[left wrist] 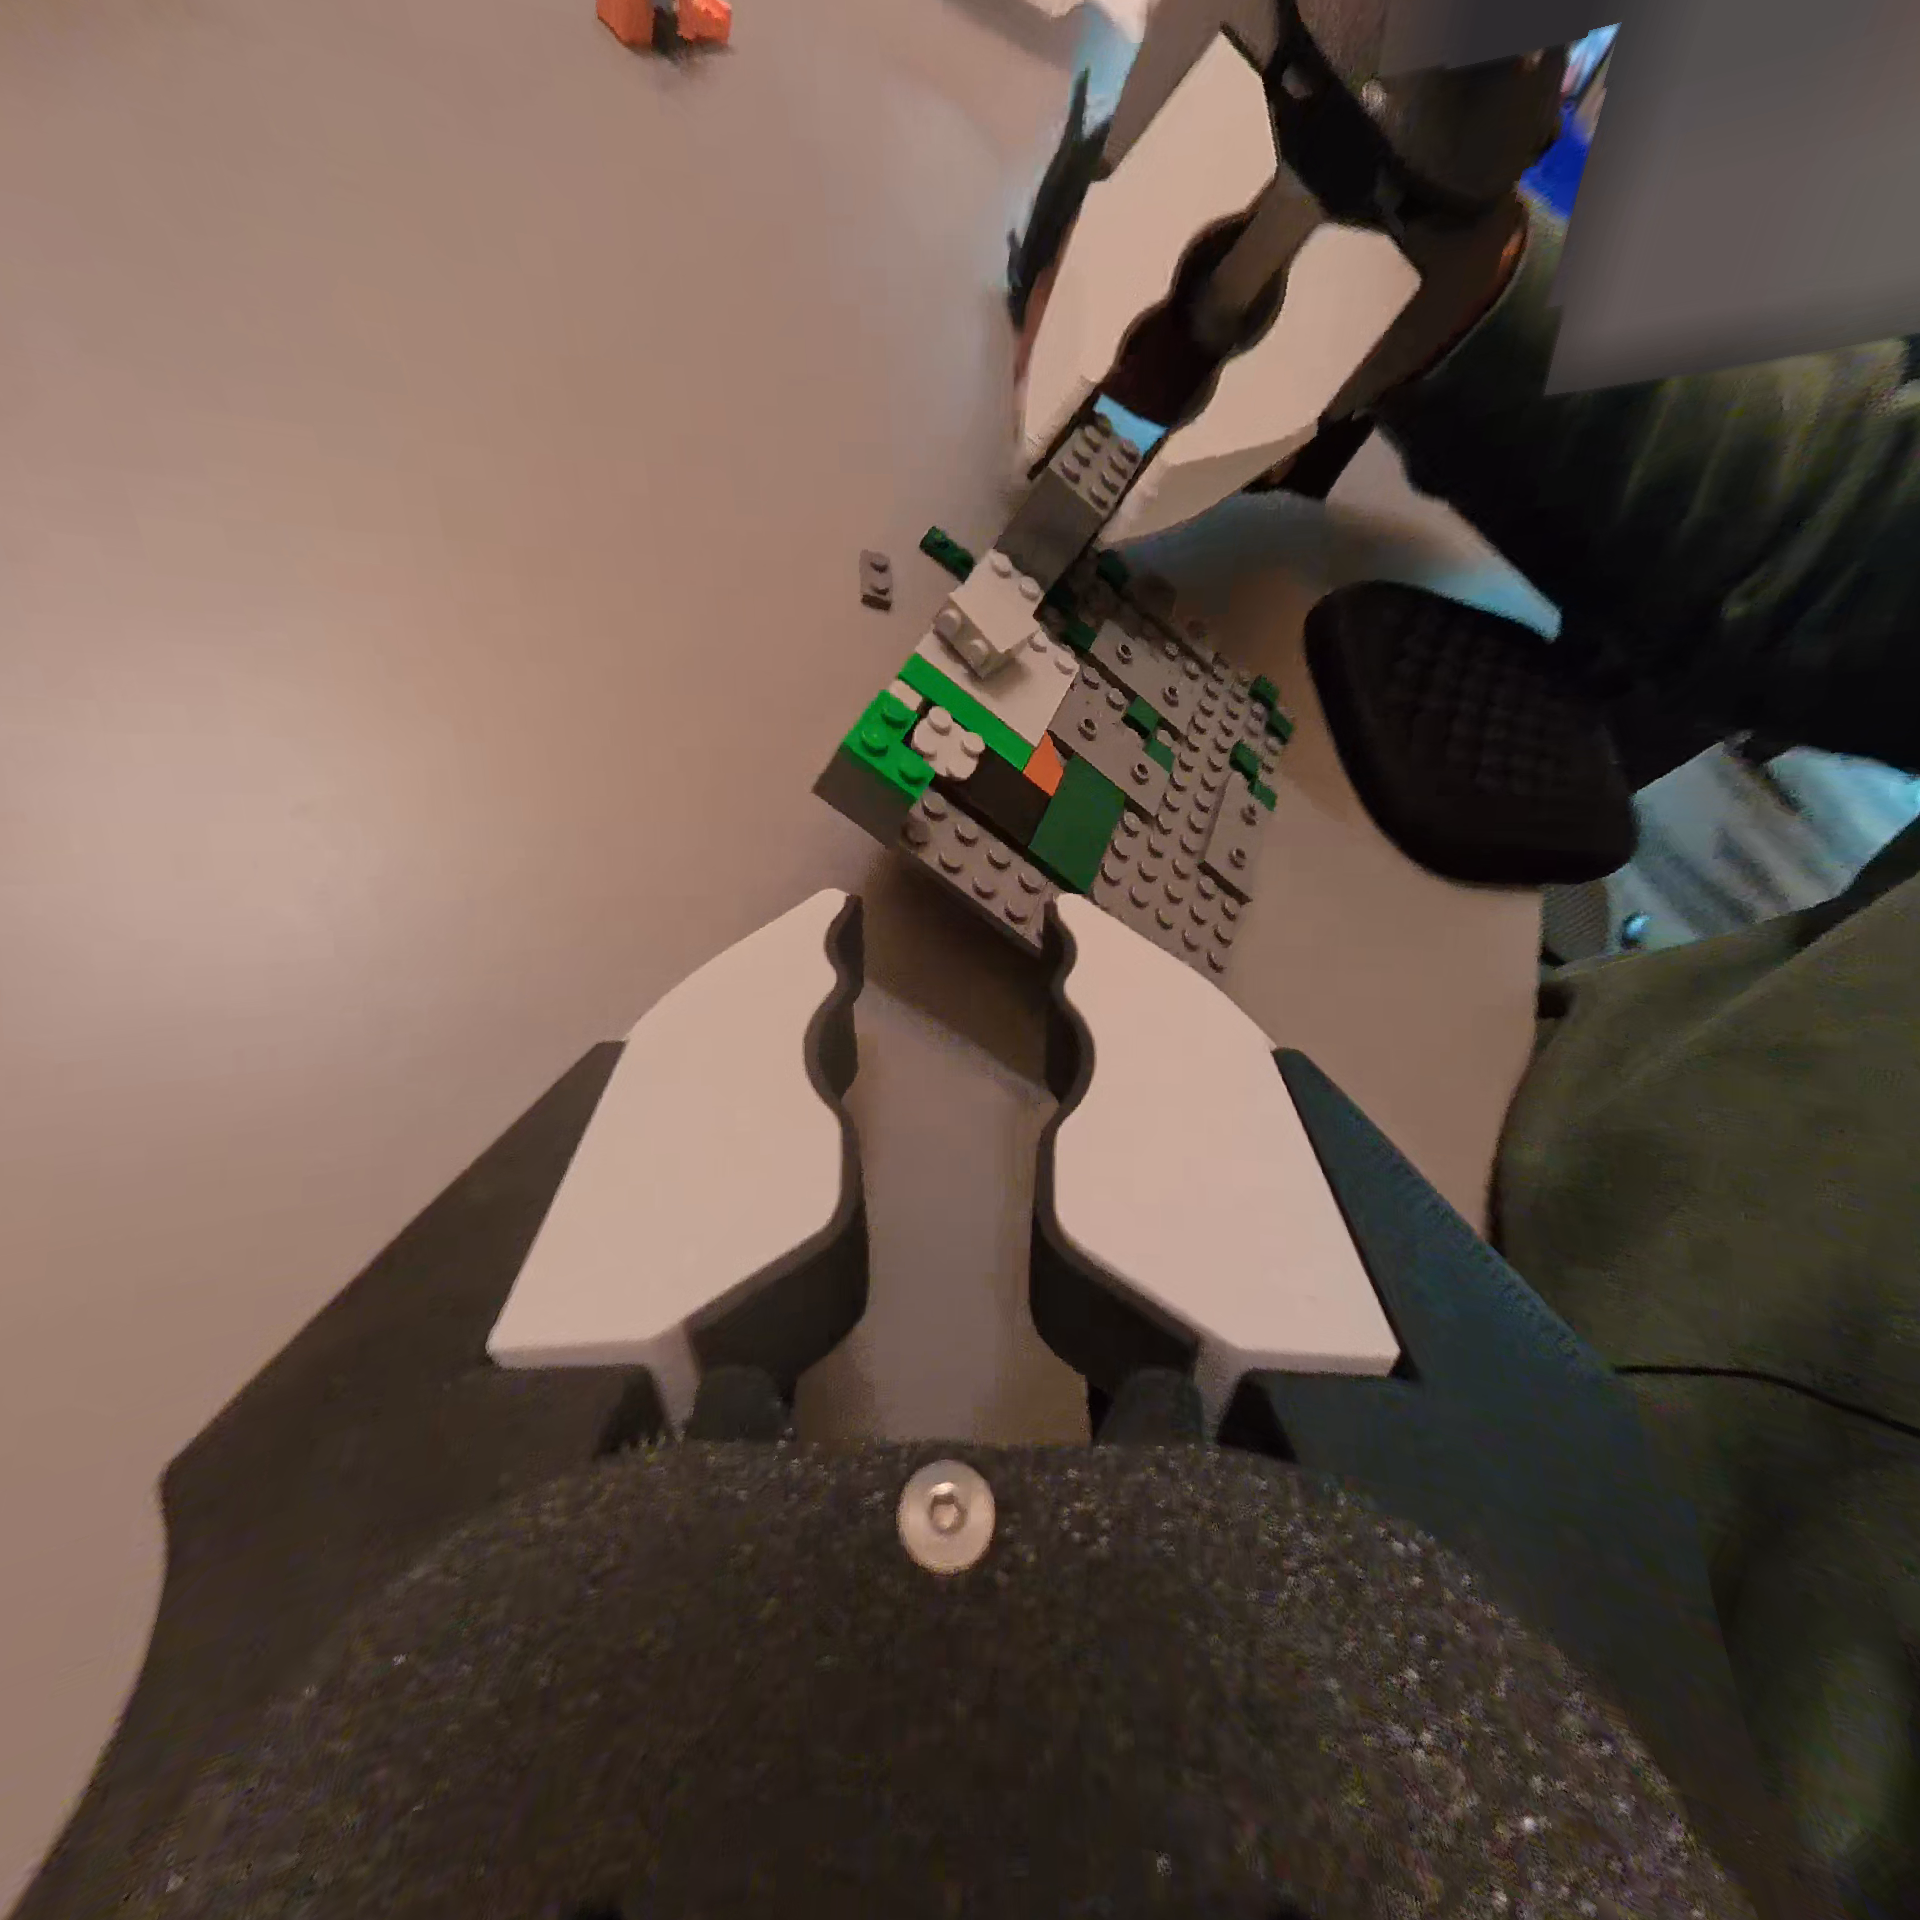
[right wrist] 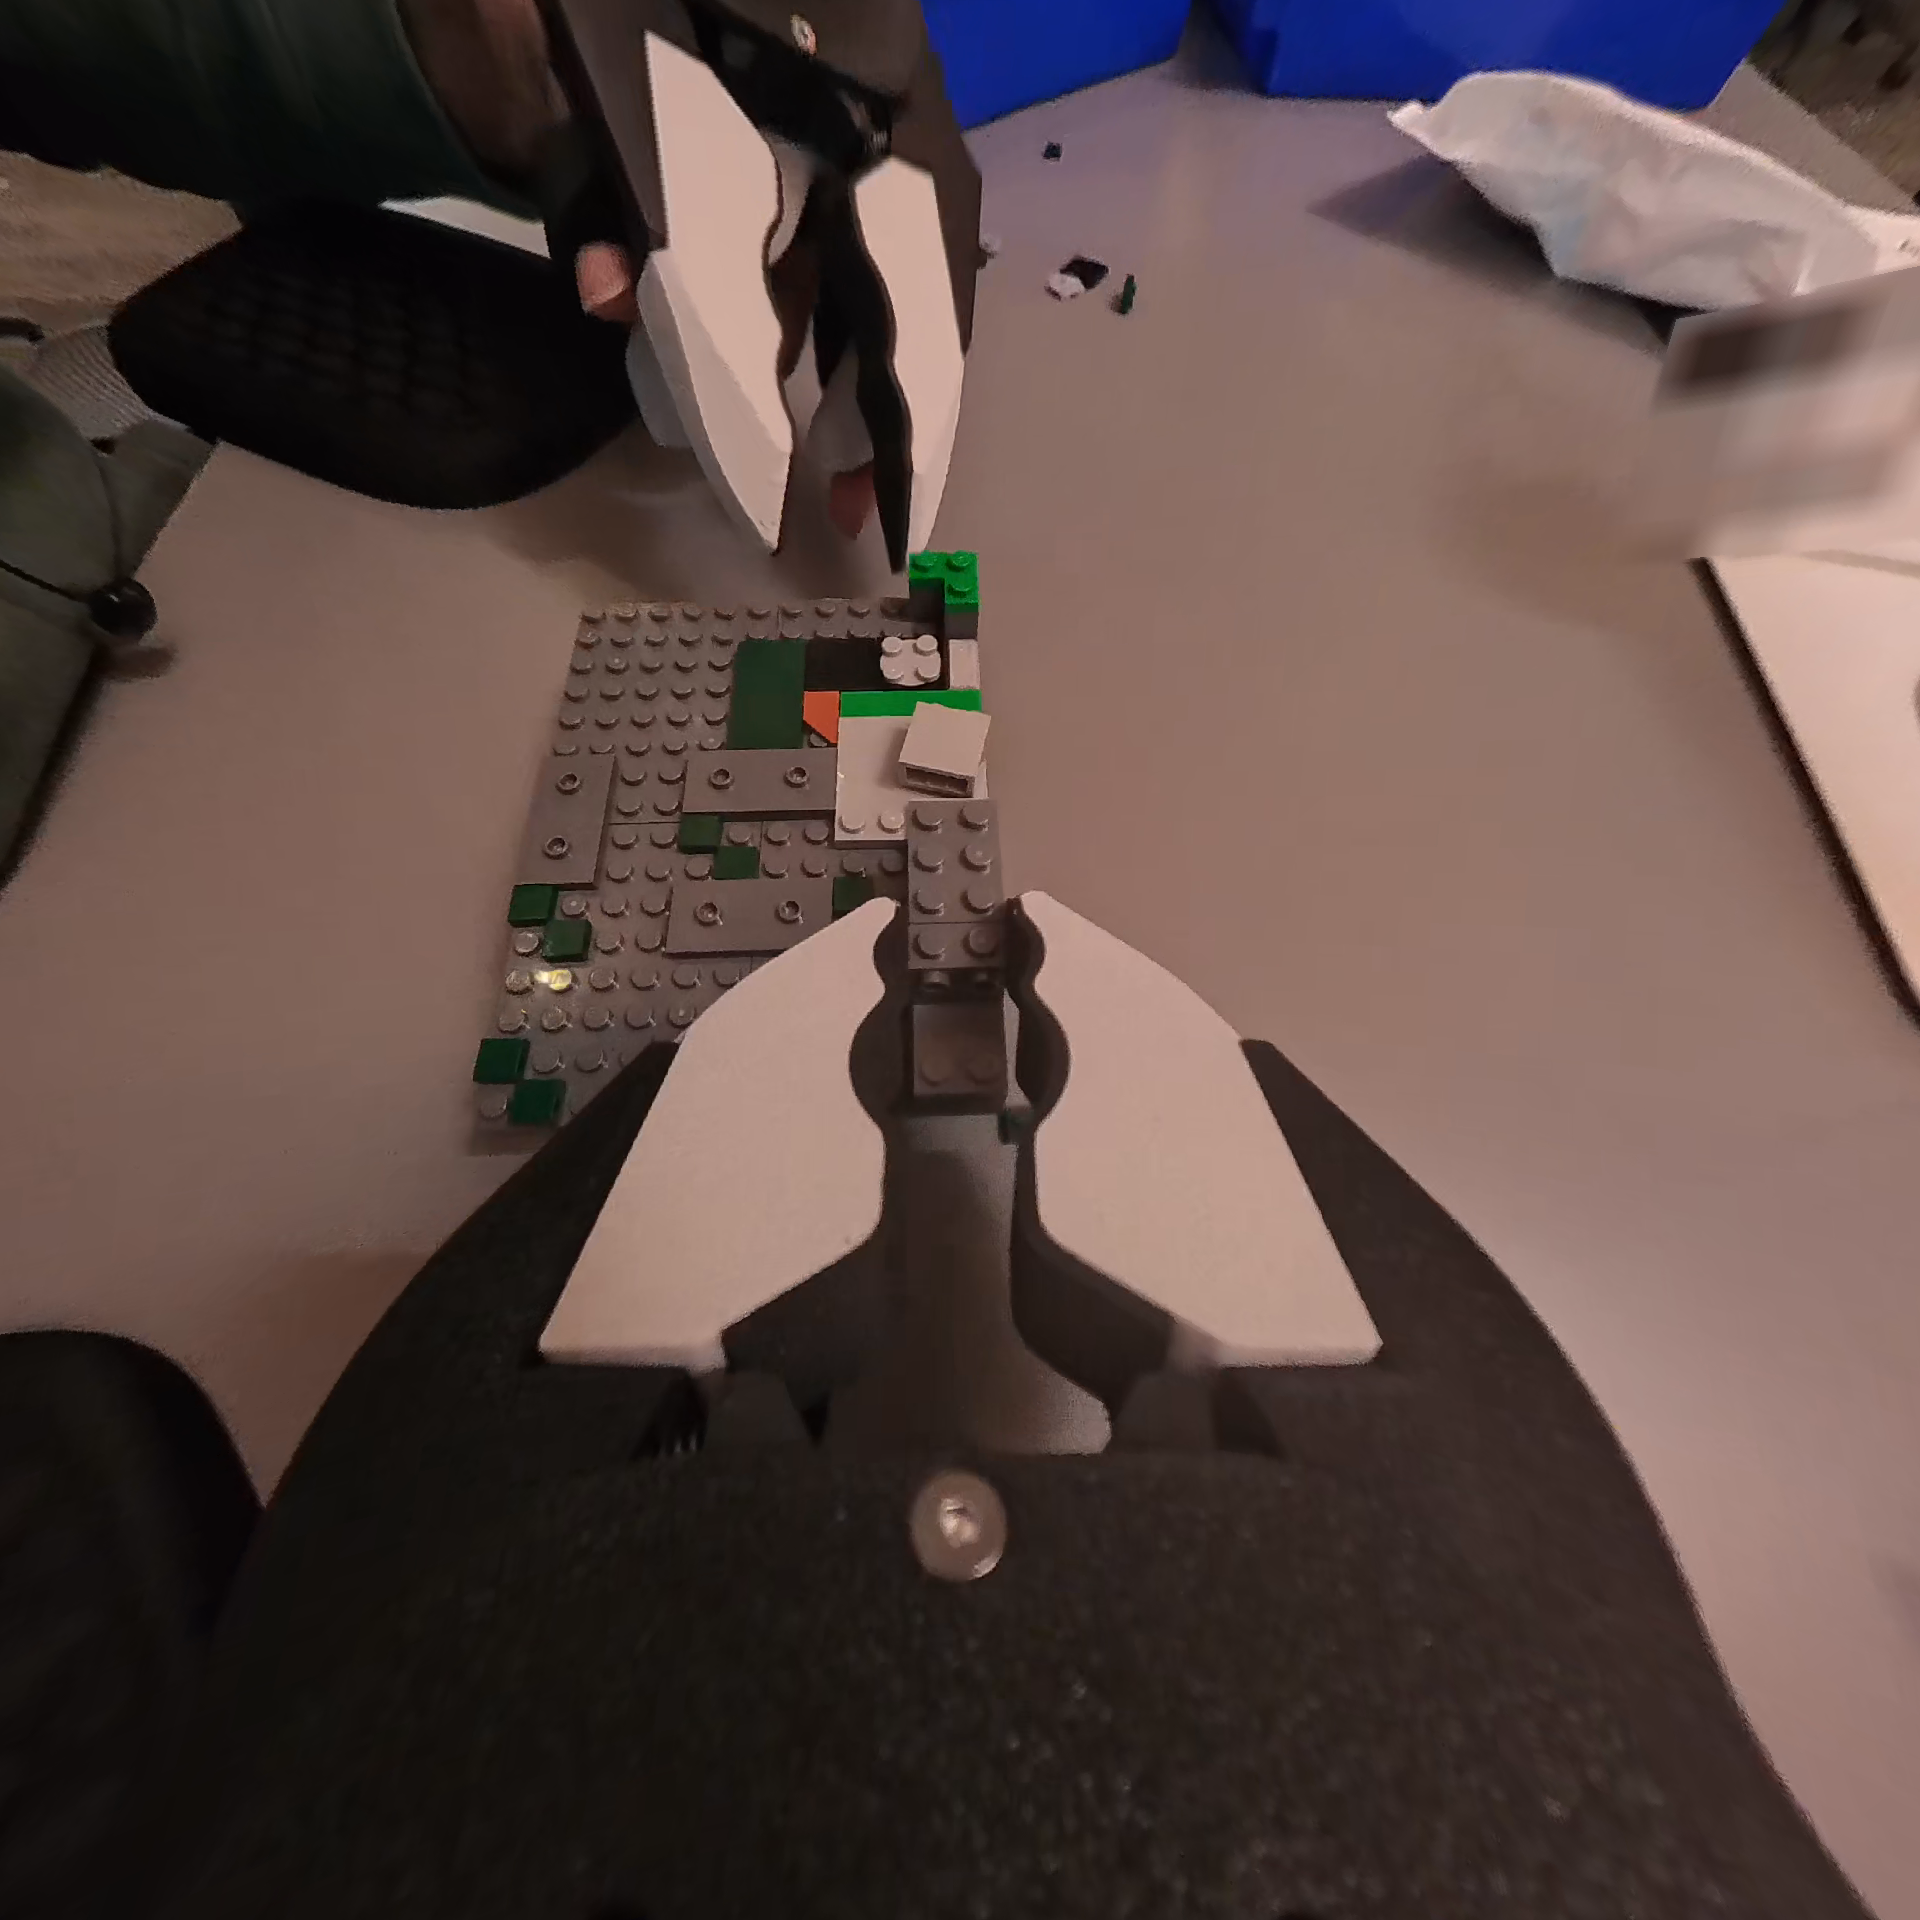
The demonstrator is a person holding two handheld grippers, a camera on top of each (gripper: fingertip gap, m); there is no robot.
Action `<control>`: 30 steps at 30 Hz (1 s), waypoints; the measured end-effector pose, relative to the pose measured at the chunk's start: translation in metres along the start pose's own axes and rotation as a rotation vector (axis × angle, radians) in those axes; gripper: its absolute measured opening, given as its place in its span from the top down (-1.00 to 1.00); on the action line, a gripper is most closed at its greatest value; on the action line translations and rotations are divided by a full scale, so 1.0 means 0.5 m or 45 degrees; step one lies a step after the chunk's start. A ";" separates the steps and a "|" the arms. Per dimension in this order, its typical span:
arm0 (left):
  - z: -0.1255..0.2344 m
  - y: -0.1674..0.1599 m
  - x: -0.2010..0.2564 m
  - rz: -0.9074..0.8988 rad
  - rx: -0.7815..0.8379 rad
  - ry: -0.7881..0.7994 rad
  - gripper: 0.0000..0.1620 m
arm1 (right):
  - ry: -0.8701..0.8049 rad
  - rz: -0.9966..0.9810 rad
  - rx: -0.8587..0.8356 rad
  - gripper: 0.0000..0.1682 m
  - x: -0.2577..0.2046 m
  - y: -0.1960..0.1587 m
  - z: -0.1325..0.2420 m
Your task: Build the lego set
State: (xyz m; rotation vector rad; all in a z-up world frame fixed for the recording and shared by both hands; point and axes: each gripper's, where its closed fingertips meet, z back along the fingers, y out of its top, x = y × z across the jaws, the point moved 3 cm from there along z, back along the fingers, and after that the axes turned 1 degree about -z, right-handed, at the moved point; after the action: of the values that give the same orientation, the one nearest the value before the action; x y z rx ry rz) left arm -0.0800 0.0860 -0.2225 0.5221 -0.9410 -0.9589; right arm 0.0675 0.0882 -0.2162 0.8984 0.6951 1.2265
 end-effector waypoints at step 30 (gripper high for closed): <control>-0.022 -0.010 0.056 0.945 0.370 -0.376 0.93 | -0.048 0.055 -0.137 0.71 -0.043 0.076 0.005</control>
State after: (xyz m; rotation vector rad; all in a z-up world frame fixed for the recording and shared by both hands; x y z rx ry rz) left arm -0.0661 0.0590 -0.2194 0.2309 -1.4180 -0.2252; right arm 0.0465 0.0701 -0.1825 0.8489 0.5769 1.2697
